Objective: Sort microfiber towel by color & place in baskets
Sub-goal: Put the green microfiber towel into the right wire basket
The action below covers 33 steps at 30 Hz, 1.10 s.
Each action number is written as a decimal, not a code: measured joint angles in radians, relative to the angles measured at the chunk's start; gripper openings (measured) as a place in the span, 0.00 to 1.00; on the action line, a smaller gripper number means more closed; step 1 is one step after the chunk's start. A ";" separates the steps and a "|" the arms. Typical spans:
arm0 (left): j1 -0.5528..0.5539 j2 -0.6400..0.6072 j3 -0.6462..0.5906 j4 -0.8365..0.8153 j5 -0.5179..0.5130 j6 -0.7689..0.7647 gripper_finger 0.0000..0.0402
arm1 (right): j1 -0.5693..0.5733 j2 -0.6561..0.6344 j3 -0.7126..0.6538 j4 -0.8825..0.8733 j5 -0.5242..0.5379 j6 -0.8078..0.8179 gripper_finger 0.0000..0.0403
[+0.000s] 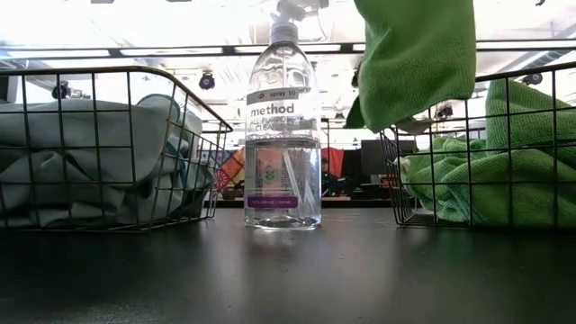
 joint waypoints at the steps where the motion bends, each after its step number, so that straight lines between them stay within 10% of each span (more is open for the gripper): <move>1: 0.000 -0.001 0.000 0.000 0.000 0.002 0.46 | 0.005 0.000 0.000 0.000 0.002 -0.002 0.02; 11: 0.000 -0.004 0.000 0.000 0.000 0.029 0.46 | 0.019 -0.016 0.000 0.000 0.207 -0.032 0.02; 33: 0.001 -0.005 -0.001 0.000 0.000 0.046 0.46 | -0.212 -0.046 0.000 0.000 0.209 -0.025 0.02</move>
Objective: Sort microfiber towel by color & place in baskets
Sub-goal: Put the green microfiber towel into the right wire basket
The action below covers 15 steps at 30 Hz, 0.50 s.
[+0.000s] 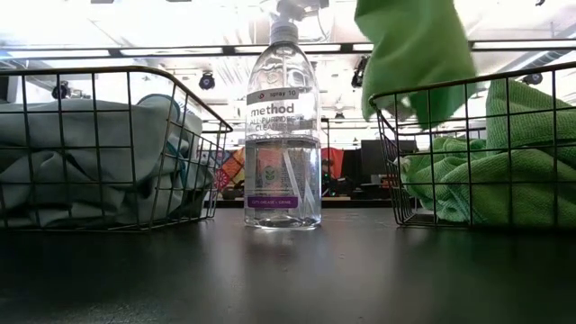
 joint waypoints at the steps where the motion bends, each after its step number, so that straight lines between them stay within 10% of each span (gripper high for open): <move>1: 0.000 0.000 0.000 0.000 0.000 0.000 0.46 | -0.011 -0.003 0.000 0.000 0.000 0.000 0.02; 7: -0.001 -0.001 0.000 0.000 0.001 0.000 0.46 | -0.022 0.000 0.000 0.000 -0.041 0.001 0.02; 15: -0.001 -0.001 0.000 0.000 0.052 -0.004 0.46 | -0.009 -0.002 0.000 -0.020 -0.383 0.046 0.02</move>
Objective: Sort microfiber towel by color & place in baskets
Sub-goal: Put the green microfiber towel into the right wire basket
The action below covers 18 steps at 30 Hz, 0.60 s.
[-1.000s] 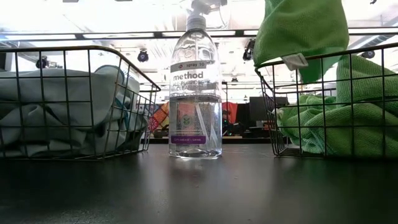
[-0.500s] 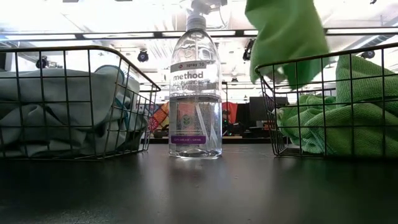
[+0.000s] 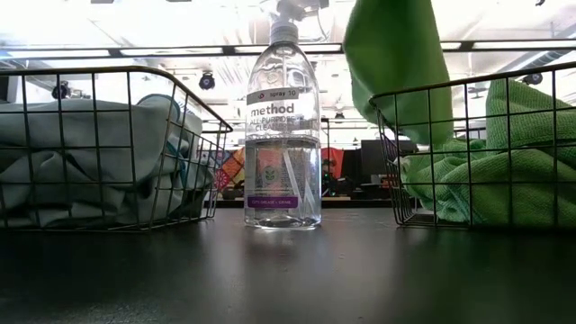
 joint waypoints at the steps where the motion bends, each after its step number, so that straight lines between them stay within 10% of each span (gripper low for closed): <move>1: 0.000 0.000 0.000 0.000 0.000 -0.002 0.46 | 0.000 -0.003 0.000 -0.014 -0.041 0.016 0.02; 18: 0.000 0.000 0.000 0.000 0.000 -0.005 0.46 | 0.000 -0.063 0.019 -0.641 -0.408 0.587 0.02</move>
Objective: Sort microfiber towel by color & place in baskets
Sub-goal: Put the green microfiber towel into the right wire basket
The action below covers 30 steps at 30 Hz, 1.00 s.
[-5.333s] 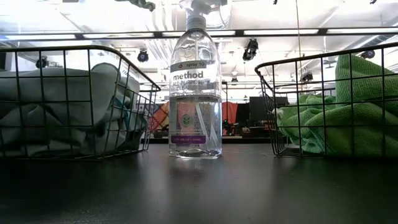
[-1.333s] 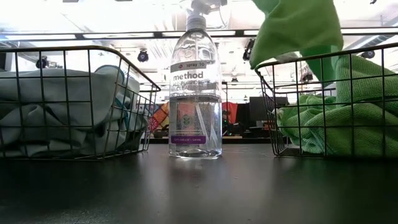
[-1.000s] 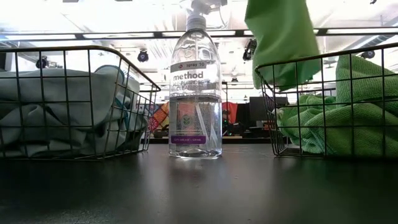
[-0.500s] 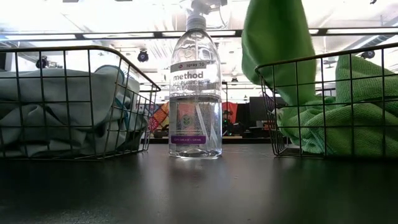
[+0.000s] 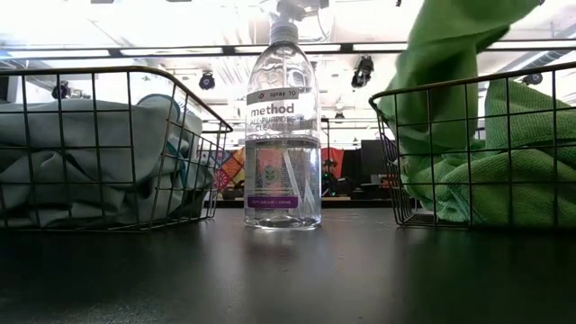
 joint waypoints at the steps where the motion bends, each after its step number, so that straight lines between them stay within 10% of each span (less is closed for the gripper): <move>1: 0.000 0.000 0.000 0.000 0.000 0.000 0.46 | 0.000 0.000 0.000 -0.001 -0.022 0.005 0.02; 10: 0.000 0.000 0.000 0.000 0.000 -0.011 0.46 | 0.007 0.003 0.000 -0.001 -0.314 0.075 0.02; 30: 0.000 0.000 0.000 0.000 0.000 -0.019 0.46 | 0.046 0.105 -0.003 -0.002 -0.555 0.224 0.02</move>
